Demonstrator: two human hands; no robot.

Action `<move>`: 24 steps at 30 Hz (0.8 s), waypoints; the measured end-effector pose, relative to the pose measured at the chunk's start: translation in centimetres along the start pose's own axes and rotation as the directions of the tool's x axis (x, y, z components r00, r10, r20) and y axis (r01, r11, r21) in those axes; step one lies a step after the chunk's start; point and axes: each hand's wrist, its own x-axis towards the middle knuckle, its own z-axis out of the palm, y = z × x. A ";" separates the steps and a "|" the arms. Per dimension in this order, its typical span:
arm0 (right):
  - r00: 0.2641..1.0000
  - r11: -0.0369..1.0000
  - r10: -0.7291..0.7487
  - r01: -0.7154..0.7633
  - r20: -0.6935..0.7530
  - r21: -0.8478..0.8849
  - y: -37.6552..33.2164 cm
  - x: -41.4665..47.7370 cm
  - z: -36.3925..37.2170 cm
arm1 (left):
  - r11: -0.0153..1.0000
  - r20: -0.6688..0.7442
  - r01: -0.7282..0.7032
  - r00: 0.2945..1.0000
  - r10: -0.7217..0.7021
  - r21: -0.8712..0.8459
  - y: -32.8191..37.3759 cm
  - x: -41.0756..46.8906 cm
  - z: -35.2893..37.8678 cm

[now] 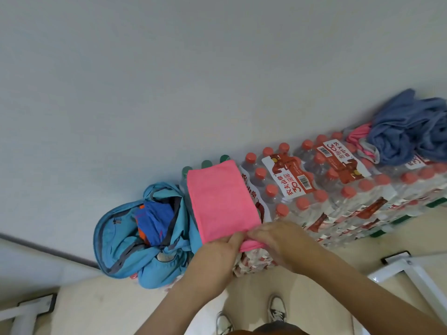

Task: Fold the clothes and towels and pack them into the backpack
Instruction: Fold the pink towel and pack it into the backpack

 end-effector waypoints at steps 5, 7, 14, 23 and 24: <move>0.950 0.967 0.093 -0.157 0.300 0.199 -0.1 0.1 -1.1 | 0.968 0.103 0.030 0.995 -0.005 -0.248 -1.0 -1.0 -0.2; 0.940 0.856 0.171 -0.290 0.296 0.427 0.4 0.0 -1.7 | 0.889 0.117 0.103 0.992 -0.056 -0.445 -1.7 -1.1 -0.4; 0.882 0.363 0.461 -0.291 0.101 0.885 -0.7 2.7 -3.7 | 0.538 0.014 0.249 0.915 -0.403 -0.805 -4.8 1.2 -3.4; 0.824 0.778 0.542 -0.419 -0.164 0.469 1.0 11.6 -2.3 | 0.647 -0.215 0.458 0.690 -0.691 -0.610 -7.4 8.2 -2.4; 0.831 0.796 0.531 -0.422 -0.165 0.435 1.2 12.4 -1.5 | 0.664 -0.245 0.474 0.675 -0.696 -0.578 -7.4 8.4 -2.0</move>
